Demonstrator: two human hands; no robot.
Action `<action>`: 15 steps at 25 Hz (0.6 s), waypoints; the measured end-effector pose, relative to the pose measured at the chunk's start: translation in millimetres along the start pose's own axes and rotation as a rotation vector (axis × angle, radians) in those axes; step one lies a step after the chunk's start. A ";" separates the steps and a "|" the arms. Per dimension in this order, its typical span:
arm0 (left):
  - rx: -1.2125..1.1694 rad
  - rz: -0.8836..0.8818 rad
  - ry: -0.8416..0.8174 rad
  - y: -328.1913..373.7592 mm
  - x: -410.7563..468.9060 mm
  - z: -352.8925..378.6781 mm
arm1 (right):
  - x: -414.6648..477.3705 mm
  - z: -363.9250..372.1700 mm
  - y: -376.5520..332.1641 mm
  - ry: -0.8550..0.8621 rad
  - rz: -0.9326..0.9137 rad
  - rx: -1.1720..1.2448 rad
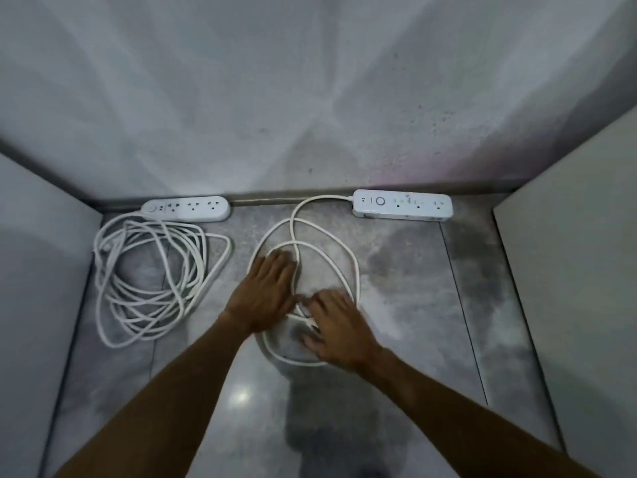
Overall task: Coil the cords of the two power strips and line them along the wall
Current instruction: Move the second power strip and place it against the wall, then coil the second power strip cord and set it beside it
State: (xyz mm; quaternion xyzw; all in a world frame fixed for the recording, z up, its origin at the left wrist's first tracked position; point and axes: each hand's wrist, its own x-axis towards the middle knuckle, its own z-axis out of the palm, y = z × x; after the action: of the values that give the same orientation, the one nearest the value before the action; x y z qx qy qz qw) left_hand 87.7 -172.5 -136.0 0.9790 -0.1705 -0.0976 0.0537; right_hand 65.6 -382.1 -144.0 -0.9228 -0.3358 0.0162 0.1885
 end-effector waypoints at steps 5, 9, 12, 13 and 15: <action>-0.112 -0.250 -0.065 43.1 -51.6 1.6 | -16.2 -9.4 -28.1 -0.119 0.106 -0.126; -0.324 -0.407 0.070 62.5 -73.7 -39.9 | -14.8 -57.9 -49.5 -0.004 0.194 0.034; -0.452 -0.421 0.185 67.0 -81.1 -100.4 | -6.4 -110.9 -79.1 0.095 0.262 0.164; -0.495 -0.434 0.210 67.8 -81.6 -123.1 | -0.2 -131.9 -90.9 0.147 0.273 0.226; -0.580 -0.434 0.241 70.5 -78.7 -171.0 | 18.1 -173.1 -111.8 0.252 0.279 0.301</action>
State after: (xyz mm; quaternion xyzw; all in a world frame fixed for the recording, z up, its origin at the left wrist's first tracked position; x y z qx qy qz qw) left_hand 28.1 -199.1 54.2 0.9410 0.0832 -0.0349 0.3262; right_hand 38.1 -350.5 58.6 -0.9164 -0.1729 -0.0233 0.3603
